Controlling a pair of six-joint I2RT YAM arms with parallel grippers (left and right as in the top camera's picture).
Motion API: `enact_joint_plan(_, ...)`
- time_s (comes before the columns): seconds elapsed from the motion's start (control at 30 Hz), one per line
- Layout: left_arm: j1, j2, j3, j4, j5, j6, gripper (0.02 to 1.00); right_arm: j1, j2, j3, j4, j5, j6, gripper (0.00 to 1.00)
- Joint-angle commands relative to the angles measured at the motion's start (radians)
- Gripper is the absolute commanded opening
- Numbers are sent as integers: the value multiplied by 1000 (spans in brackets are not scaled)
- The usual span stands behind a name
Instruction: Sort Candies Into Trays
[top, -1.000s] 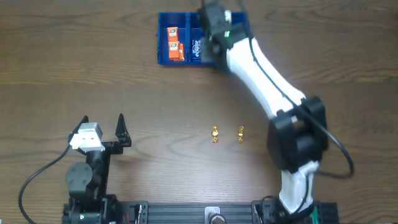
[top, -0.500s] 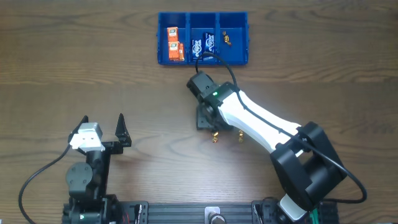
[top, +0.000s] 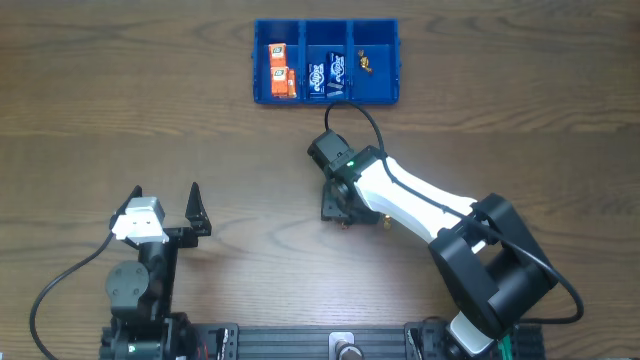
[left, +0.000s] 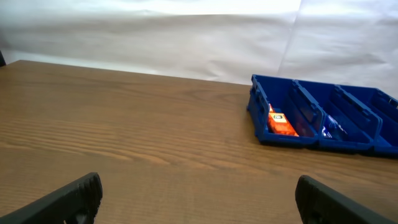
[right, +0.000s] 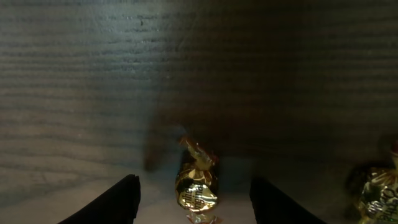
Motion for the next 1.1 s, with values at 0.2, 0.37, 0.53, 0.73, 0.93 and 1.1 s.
enact_joint_plan(0.2,2,-6,-15,-42,6,11,998,16,44,-6,6,45,38,511)
enact_joint_plan(0.37,2,-6,-15,-42,6,11,998,16,46,-6,10,45,38,272)
enact_joint_plan(0.53,2,-6,-15,-42,6,11,998,20,46,-6,9,44,38,150)
enact_joint_plan(0.73,2,-6,-15,-42,6,11,998,18,11,46,-21,79,21,130)
enact_joint_plan(0.93,2,-6,-15,-42,6,11,998,-138,-42,343,-207,150,-133,130)
enact_joint_plan(1.1,2,-6,-15,-42,6,11,996,-264,82,668,-232,225,-304,130)
